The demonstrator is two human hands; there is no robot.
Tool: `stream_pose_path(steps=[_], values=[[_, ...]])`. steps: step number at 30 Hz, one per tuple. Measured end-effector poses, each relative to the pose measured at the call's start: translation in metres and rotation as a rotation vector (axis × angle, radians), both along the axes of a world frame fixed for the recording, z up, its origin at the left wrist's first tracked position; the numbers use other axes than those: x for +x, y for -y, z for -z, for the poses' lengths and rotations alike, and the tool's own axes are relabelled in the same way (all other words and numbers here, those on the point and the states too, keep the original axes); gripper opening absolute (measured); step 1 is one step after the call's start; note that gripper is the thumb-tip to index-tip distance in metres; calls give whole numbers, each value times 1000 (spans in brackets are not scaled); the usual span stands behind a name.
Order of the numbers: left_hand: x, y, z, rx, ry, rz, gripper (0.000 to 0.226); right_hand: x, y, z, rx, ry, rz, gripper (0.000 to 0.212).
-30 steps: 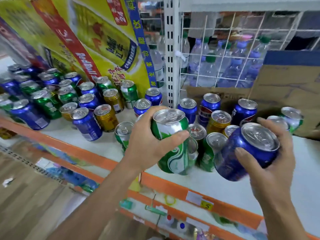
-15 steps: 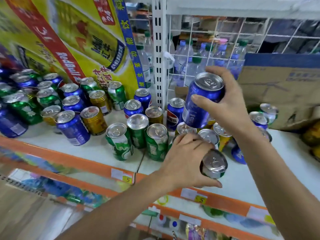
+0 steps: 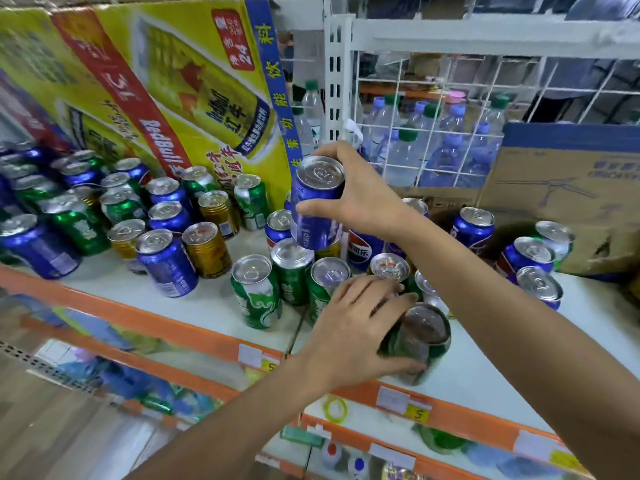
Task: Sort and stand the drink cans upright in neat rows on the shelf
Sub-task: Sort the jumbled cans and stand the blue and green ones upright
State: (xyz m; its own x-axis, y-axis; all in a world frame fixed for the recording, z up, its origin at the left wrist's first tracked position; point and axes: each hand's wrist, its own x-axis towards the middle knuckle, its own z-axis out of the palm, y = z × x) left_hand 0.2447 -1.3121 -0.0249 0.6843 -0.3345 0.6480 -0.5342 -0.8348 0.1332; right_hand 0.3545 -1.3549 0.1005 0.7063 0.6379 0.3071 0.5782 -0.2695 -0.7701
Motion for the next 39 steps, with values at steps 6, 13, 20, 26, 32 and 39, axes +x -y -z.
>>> stream_pose_path(steps=[6,13,20,26,32,39], values=[[-3,-76,-19,-207,203,-281,20,1,-58,1,55,-9,-73,69],[-5,-142,-18,-283,-461,-674,58,20,-125,32,-8,-34,-33,72],[0,-142,-20,-438,-708,-602,56,43,-162,74,-323,121,-31,76],[0,-146,-24,-456,-773,-575,52,57,-175,86,-575,321,25,82],[0,-149,-22,-459,-774,-527,55,62,-161,67,-490,193,-68,69],[5,-157,-24,-447,-851,-477,70,53,-76,30,-521,111,-144,41]])
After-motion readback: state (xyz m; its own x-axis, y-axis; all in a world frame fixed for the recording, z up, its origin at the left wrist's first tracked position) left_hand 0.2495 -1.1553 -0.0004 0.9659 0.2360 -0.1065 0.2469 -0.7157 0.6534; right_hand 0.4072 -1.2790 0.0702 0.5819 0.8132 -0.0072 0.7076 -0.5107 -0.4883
